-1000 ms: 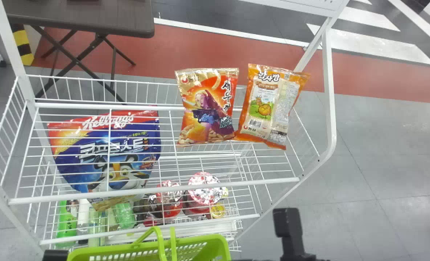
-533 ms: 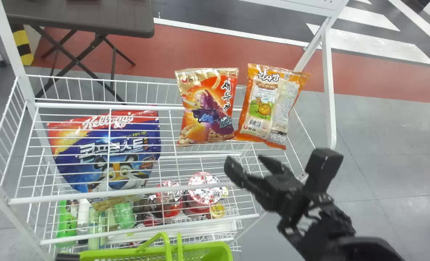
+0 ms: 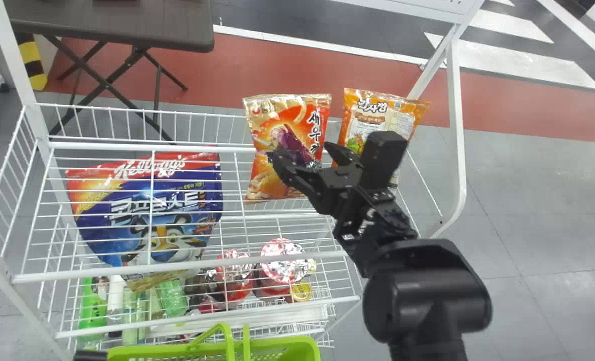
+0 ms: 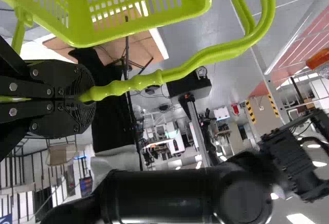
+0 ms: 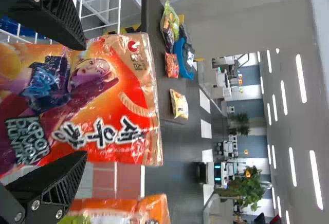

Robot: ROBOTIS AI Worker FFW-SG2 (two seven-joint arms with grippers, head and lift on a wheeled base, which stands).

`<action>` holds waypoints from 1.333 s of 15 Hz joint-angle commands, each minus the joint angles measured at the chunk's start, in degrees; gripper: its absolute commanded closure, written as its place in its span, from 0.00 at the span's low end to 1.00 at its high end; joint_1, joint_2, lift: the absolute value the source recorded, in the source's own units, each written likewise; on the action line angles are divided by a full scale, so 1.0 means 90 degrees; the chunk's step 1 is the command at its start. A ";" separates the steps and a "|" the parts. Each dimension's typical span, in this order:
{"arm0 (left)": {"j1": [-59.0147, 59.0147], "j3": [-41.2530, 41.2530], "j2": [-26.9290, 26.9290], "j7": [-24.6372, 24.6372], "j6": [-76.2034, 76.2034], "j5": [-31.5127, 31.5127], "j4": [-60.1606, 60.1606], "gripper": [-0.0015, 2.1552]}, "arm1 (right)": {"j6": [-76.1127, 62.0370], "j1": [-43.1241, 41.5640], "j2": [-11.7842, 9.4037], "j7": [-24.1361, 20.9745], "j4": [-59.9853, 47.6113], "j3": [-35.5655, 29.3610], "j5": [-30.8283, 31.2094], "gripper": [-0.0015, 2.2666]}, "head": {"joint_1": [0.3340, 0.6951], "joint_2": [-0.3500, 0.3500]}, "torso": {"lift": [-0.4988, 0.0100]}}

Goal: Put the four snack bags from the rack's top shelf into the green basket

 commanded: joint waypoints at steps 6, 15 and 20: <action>-0.0098 0.0063 0.0009 0.0014 0.0037 0.0038 0.0022 0.98 | 0.0883 -0.0557 0.0106 0.0056 0.0766 0.0142 0.0677 0.95 | 1.00 0.00 | 0.98; -0.0147 0.0131 -0.0030 0.0092 0.0018 0.0038 0.0032 0.98 | 0.1117 0.1054 0.0096 0.0105 -0.1793 -0.0210 0.0266 0.98 | 1.00 0.00 | 0.98; -0.0225 0.0443 -0.0108 0.0111 -0.0022 0.0243 0.0080 0.98 | 0.3246 0.3242 0.0106 0.0632 -0.4293 -0.1401 -0.1247 0.98 | 1.00 0.00 | 0.98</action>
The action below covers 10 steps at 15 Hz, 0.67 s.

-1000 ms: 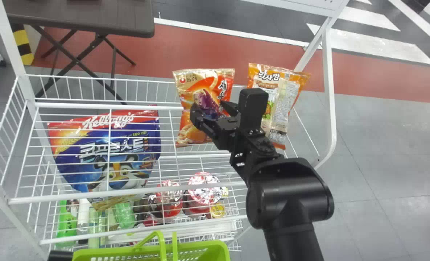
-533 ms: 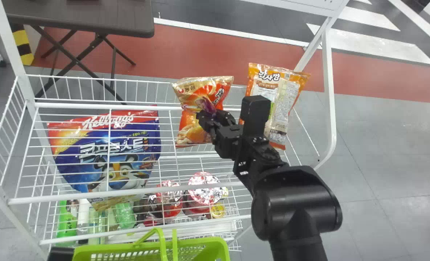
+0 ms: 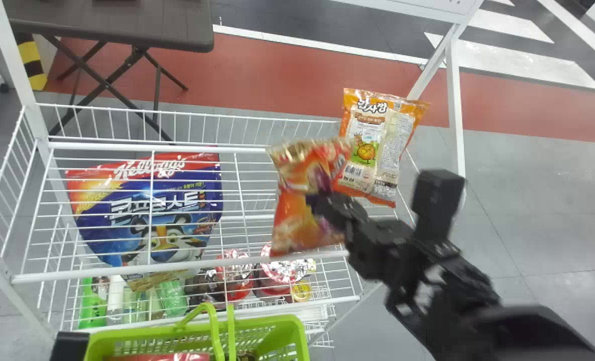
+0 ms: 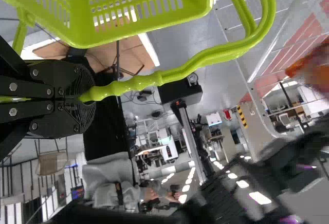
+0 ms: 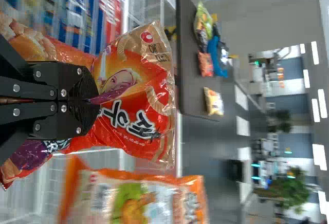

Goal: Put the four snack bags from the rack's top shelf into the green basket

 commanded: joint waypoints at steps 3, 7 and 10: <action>0.0039 0.0305 -0.0129 0.0000 -0.0127 0.0231 0.0122 0.98 | 0.2804 0.0745 -0.0007 0.0538 -0.0680 -0.0671 -0.0940 0.98 | 1.00 0.00 | 0.98; 0.0029 0.0266 -0.0129 -0.0019 -0.0127 0.0241 0.0132 0.98 | 0.3761 0.0872 -0.0007 0.0812 0.0072 -0.0495 -0.1320 0.98 | 1.00 0.00 | 0.98; 0.0049 0.0188 -0.0129 -0.0029 -0.0127 0.0231 0.0112 0.98 | 0.3390 0.0784 -0.0027 0.0773 0.0443 -0.0075 -0.1223 0.98 | 1.00 0.00 | 0.98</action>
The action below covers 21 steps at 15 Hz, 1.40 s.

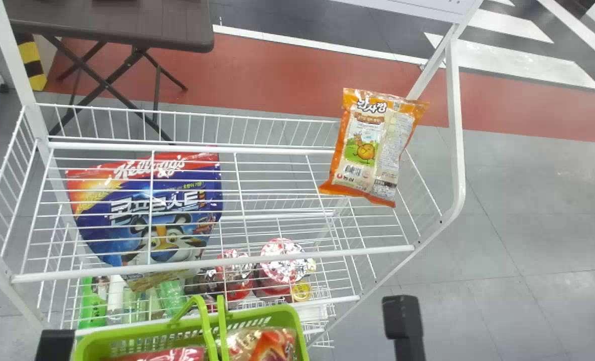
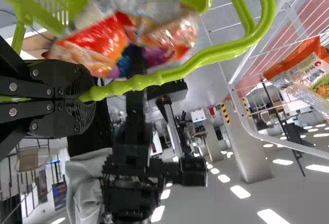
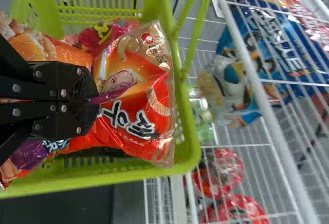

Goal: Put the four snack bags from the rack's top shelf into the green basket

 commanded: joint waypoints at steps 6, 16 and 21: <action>0.0145 -0.0019 0.0010 -0.0041 0.0000 -0.0007 -0.0128 0.98 | -0.0101 -0.0122 -0.0019 -0.0008 0.0107 0.0063 0.0036 0.00 | 1.00 0.00 | 0.98; 0.0252 -0.0312 0.0078 0.0027 0.0000 -0.0124 -0.0255 0.98 | -0.5608 -0.1314 0.0011 -0.1639 0.1376 0.0337 0.1481 0.03 | 1.00 0.00 | 0.98; 0.0203 -0.0390 0.0186 0.0017 0.0020 -0.0143 -0.0236 0.98 | -0.5472 -0.2740 0.0011 -0.2361 0.2480 0.0200 0.2155 0.03 | 1.00 0.00 | 0.98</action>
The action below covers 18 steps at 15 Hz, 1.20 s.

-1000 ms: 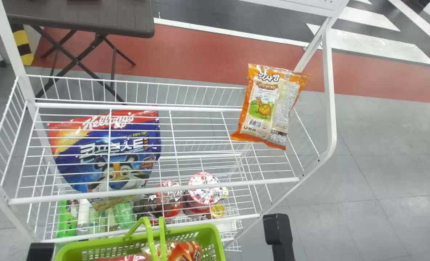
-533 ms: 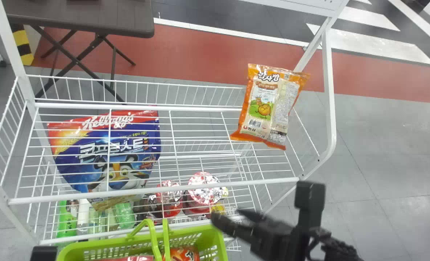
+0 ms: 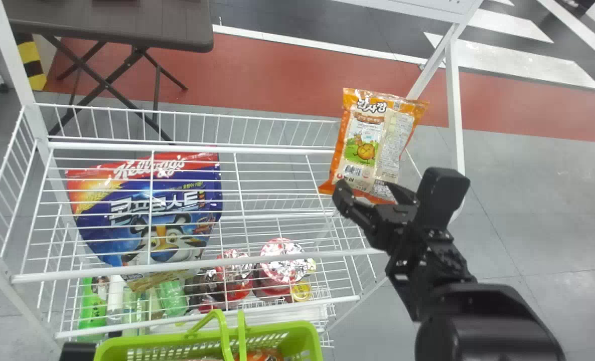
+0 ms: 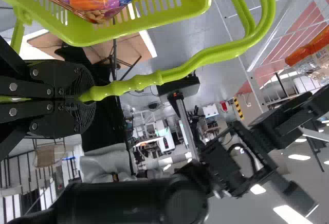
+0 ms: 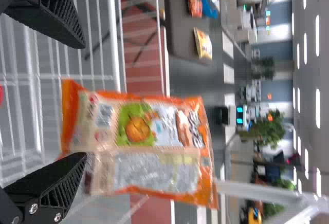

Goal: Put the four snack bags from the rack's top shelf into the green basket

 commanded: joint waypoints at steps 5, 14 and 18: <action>0.0008 -0.0018 0.0057 -0.0019 0.0014 0.0000 -0.0001 0.98 | 0.0422 -0.1338 -0.0005 -0.0525 0.1244 -0.0149 0.0747 0.03 | 1.00 0.00 | 0.98; -0.0002 -0.0048 0.0067 0.0000 0.0014 0.0000 0.0048 0.98 | 0.0852 -0.2032 -0.0083 0.0070 0.1830 -0.0422 0.0932 0.80 | 1.00 0.00 | 0.98; -0.0022 -0.0048 0.0067 0.0029 0.0014 0.0000 0.0067 0.98 | 0.0344 -0.1885 -0.0073 0.0334 0.1918 -0.0510 0.0893 0.98 | 1.00 0.00 | 0.98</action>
